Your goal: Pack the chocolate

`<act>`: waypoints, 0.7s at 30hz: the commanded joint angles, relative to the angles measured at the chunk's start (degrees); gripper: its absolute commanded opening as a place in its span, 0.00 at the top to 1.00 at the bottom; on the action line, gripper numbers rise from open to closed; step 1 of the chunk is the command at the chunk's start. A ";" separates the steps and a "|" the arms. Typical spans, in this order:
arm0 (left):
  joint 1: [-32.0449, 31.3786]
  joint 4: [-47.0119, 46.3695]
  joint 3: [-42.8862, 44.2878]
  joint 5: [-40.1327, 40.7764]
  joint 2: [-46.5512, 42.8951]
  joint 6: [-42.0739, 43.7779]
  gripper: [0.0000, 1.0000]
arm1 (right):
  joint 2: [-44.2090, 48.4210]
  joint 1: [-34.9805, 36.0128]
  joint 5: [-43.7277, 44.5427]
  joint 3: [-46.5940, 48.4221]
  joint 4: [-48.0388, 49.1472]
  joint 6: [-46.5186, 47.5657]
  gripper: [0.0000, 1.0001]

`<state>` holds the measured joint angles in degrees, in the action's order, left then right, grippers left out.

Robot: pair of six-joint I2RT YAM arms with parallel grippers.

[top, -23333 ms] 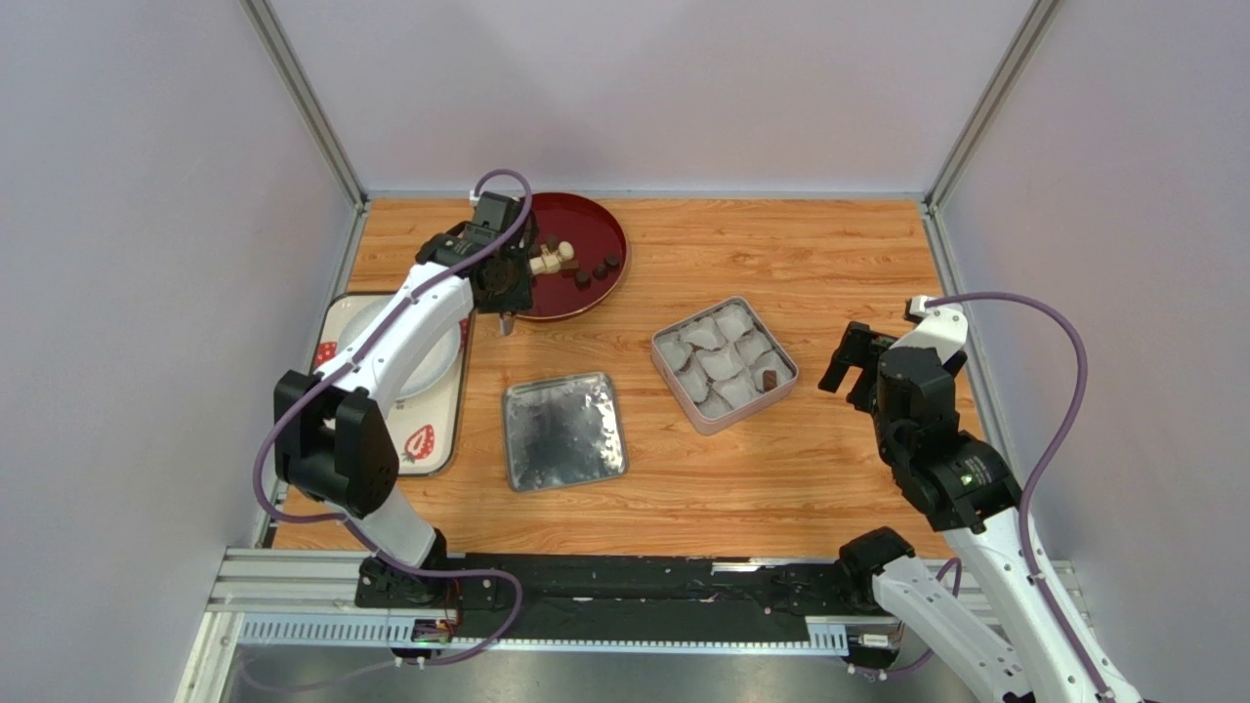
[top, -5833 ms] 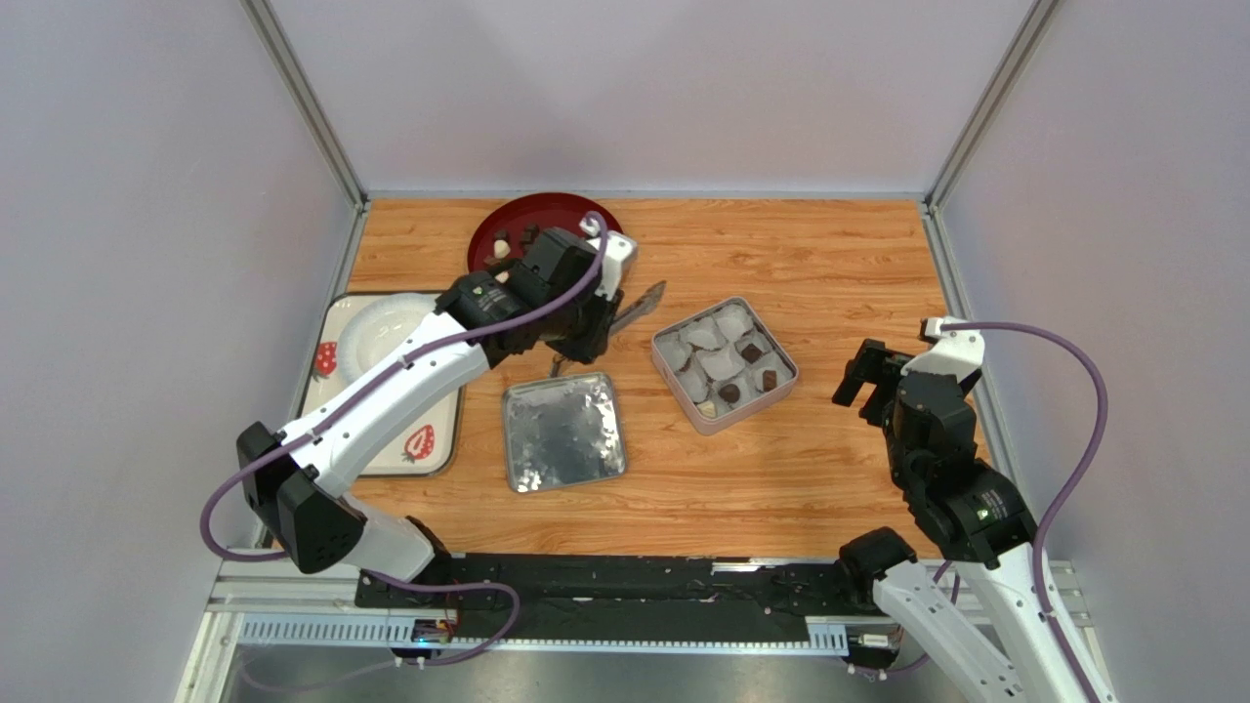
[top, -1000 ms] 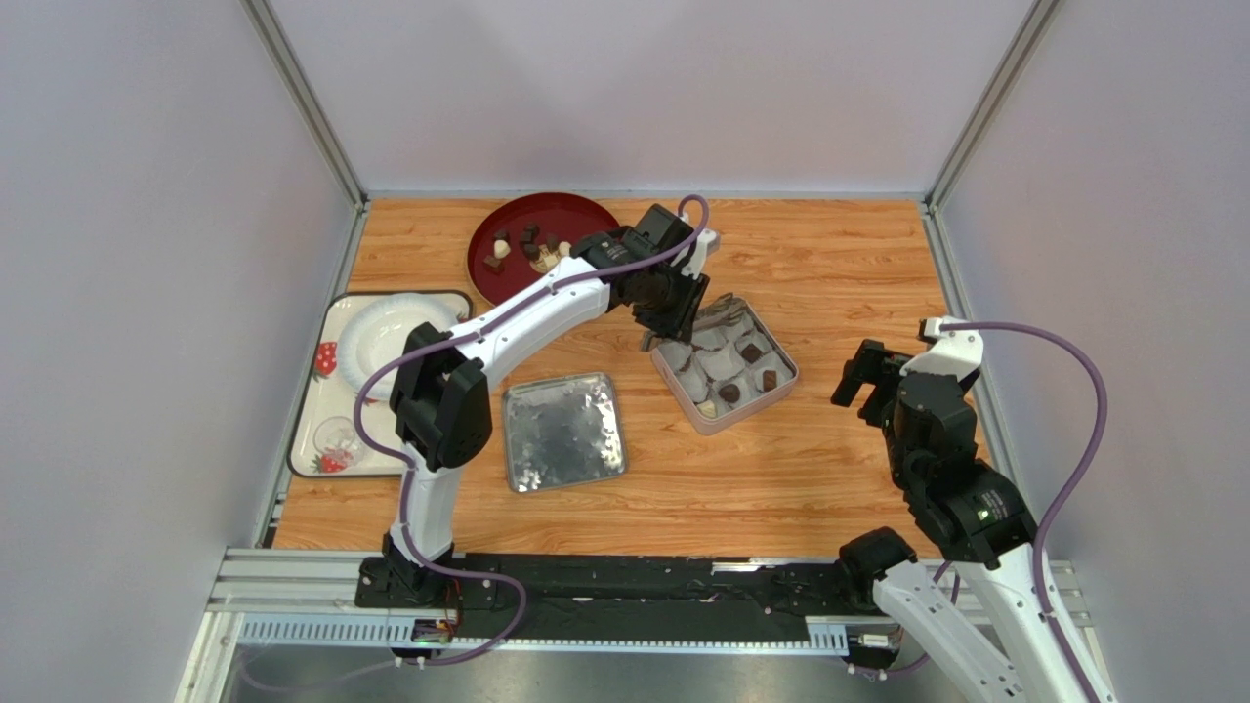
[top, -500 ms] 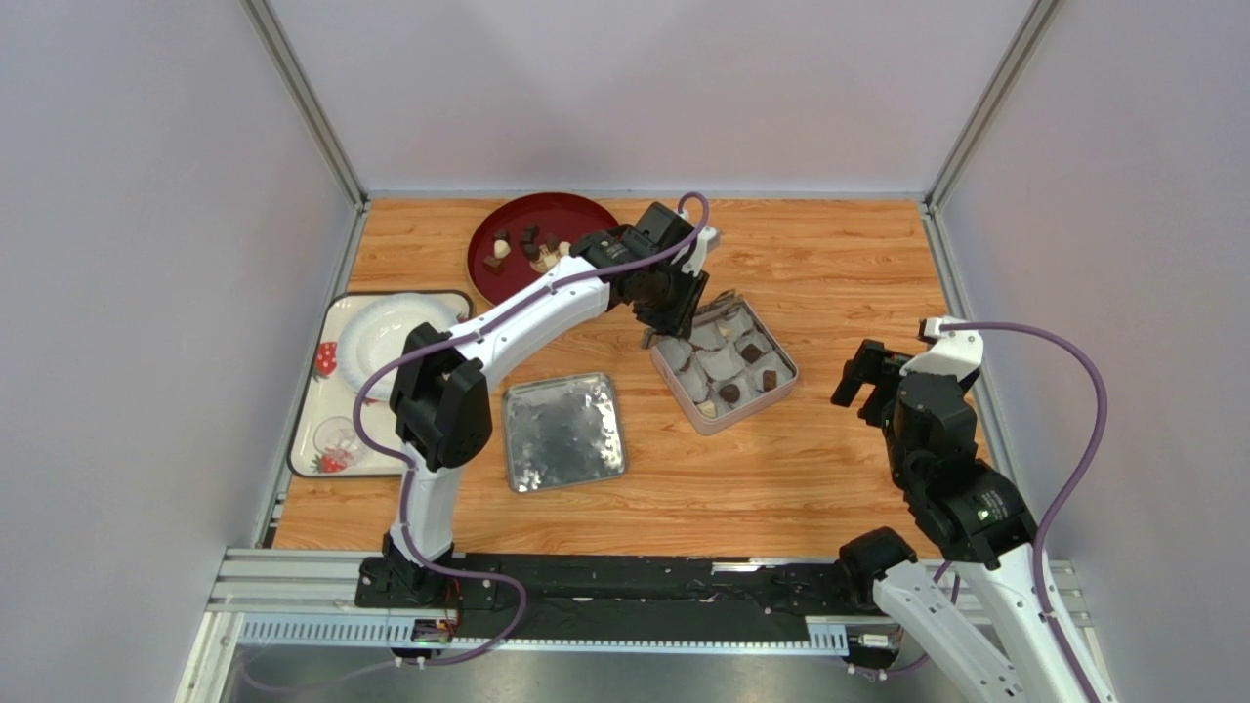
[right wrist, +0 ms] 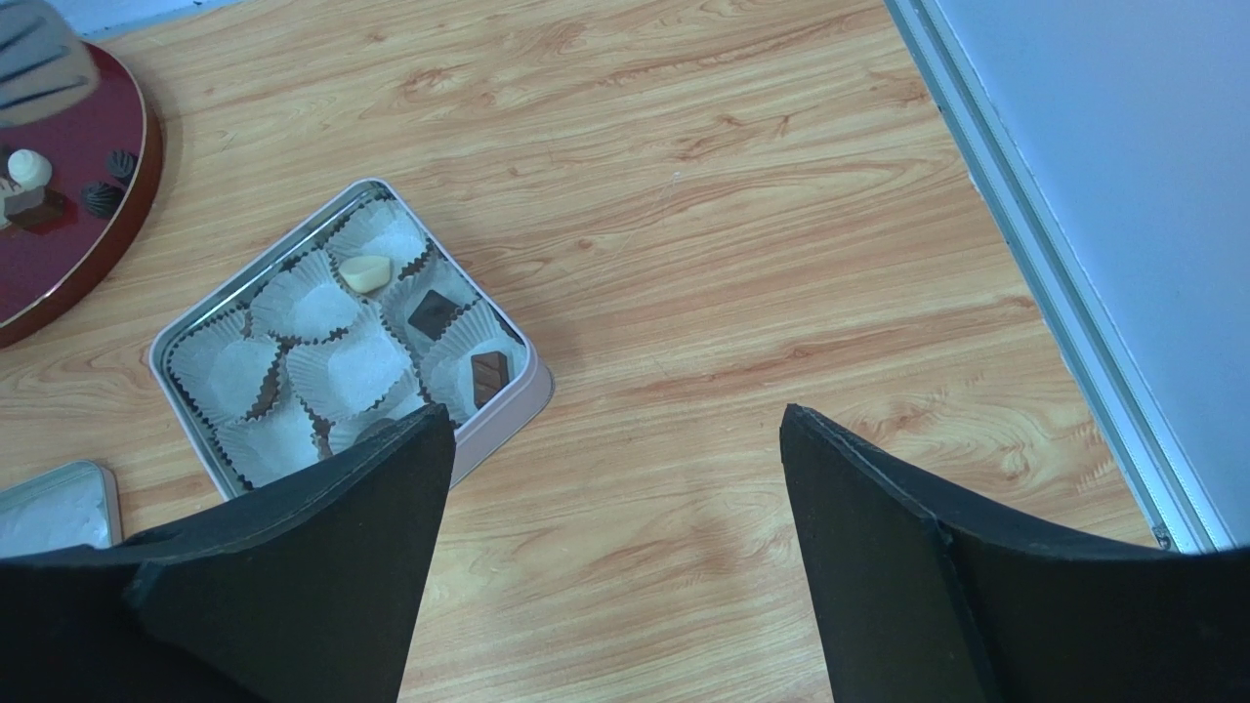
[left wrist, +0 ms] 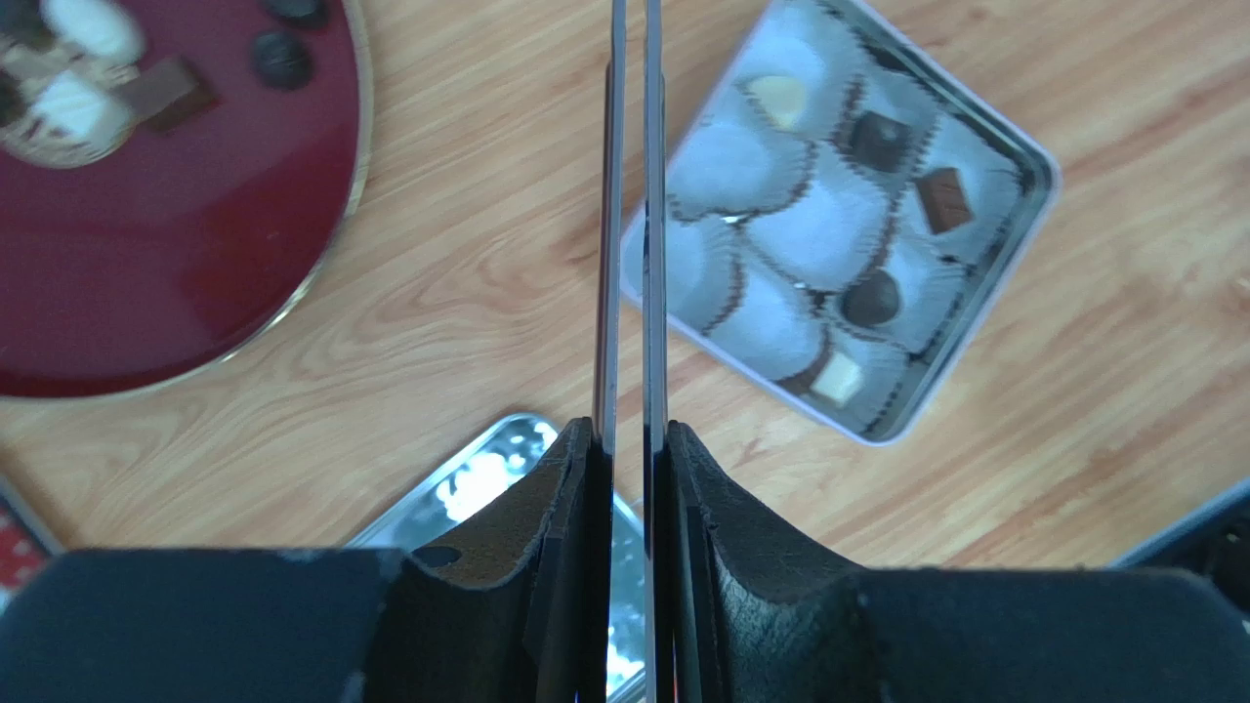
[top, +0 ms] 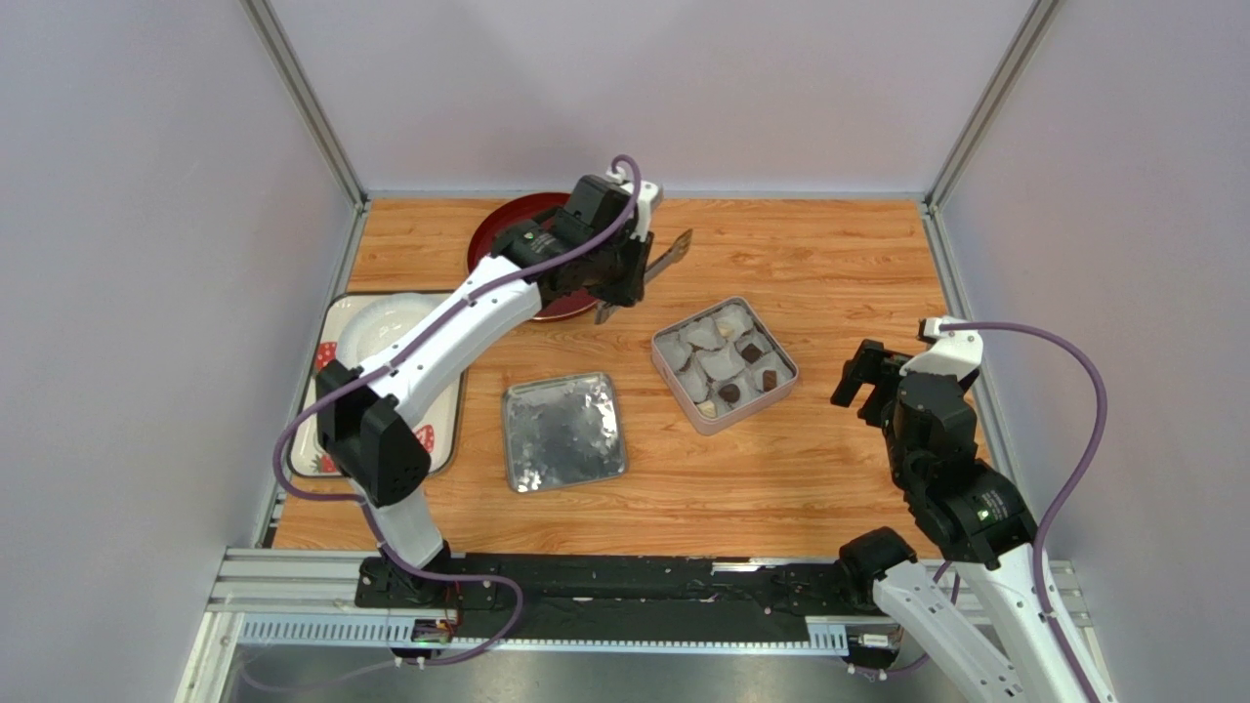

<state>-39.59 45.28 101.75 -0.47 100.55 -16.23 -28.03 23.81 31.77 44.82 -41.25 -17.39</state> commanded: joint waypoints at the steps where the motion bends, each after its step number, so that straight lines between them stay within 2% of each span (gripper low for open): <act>1: 4.61 -0.01 -3.84 3.63 -4.31 -0.65 0.70 | -0.01 0.01 -0.39 -0.08 2.50 0.78 0.14; 9: 11.55 -0.28 -8.41 4.78 -5.46 0.14 0.69 | -0.18 0.01 -0.57 -0.08 2.50 0.78 0.14; 21: 14.90 -0.54 -3.94 4.43 3.15 1.99 0.65 | -0.97 0.00 -0.04 -0.08 2.32 0.86 0.15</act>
<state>-25.30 45.74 94.37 3.75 101.45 -15.86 -28.53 23.81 31.38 44.82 -41.25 -17.26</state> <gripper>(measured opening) 0.349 0.855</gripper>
